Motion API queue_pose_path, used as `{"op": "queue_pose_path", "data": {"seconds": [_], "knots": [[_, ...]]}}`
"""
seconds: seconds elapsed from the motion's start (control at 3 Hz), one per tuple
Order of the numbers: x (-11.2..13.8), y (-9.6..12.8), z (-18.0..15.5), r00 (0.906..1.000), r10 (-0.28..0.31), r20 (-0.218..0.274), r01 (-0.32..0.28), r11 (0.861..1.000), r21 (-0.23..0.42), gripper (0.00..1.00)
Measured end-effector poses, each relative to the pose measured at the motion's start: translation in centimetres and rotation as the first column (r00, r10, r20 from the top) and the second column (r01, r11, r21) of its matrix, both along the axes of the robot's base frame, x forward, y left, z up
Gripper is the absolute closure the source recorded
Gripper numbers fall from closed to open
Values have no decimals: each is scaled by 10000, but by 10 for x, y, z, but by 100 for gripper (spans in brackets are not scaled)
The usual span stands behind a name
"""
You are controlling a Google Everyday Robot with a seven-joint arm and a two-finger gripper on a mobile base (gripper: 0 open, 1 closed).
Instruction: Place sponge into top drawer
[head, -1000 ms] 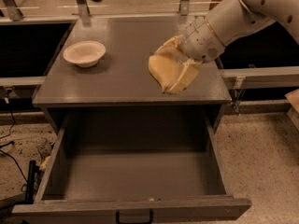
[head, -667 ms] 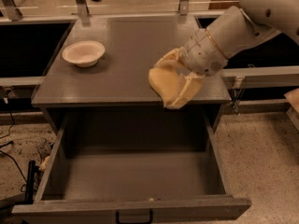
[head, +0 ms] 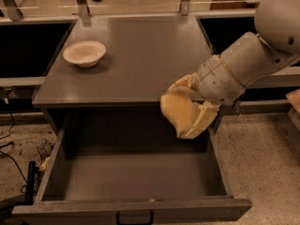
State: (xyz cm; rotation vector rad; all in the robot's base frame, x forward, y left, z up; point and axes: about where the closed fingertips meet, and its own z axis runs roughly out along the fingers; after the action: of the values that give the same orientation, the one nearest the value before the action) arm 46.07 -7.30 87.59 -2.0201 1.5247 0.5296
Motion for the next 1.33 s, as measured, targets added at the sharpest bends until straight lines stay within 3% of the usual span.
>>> {"op": "queue_pose_path", "data": {"seconds": [0.67,1.33], "knots": [[-4,-1,-10,9996,-193,-207,193,9998,-17,100],[-5,21,-67,9932,-649,-969,717,9951,687,100]]}}
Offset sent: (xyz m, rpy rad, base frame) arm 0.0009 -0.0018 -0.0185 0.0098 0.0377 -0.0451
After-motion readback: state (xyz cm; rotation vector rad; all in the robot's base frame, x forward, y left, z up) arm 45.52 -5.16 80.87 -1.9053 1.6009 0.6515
